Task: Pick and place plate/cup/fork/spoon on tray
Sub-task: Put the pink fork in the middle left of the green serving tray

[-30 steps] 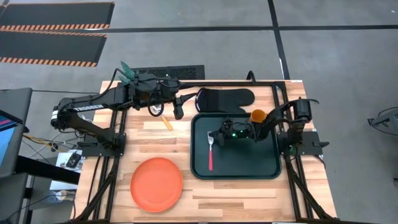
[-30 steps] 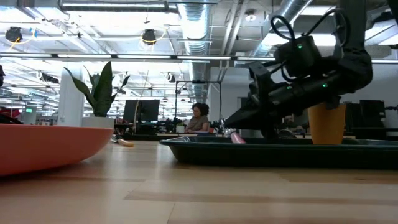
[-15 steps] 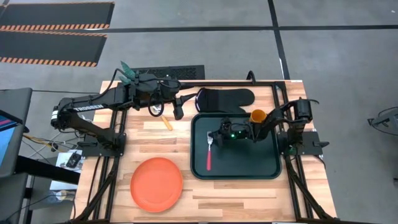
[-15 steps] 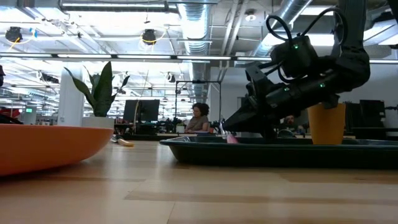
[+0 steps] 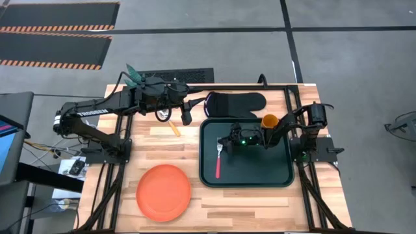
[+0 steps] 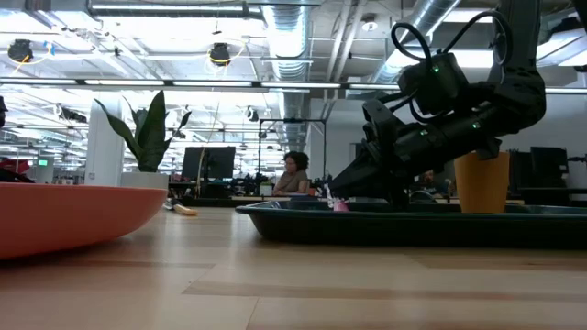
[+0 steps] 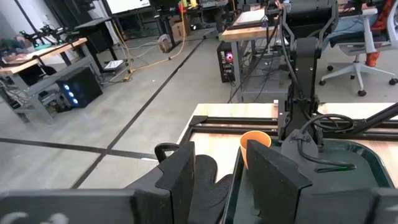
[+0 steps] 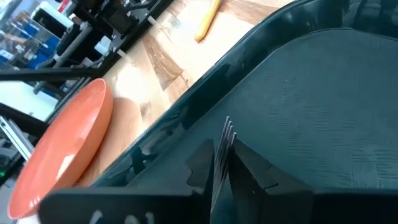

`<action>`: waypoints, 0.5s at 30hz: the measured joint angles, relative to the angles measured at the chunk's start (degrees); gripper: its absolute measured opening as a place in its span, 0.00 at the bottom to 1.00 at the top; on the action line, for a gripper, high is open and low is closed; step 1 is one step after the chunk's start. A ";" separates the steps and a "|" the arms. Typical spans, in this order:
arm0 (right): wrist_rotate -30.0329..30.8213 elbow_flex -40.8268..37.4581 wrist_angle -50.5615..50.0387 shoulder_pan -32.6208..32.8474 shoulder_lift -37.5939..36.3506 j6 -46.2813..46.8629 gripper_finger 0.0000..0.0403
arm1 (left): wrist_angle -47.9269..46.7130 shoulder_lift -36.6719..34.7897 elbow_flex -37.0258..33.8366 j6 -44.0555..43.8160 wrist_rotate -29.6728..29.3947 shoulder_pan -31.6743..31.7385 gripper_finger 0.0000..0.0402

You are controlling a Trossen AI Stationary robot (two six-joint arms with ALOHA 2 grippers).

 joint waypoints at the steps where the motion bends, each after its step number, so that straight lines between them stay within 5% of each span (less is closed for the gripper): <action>1: 0.02 -0.02 -0.07 0.01 0.01 -0.22 0.19 | 0.00 0.00 0.00 -0.01 0.00 0.00 0.34; 15: 0.04 -0.04 -0.17 -0.03 0.03 -0.21 0.43 | 0.00 0.00 0.00 -0.01 0.00 0.00 0.34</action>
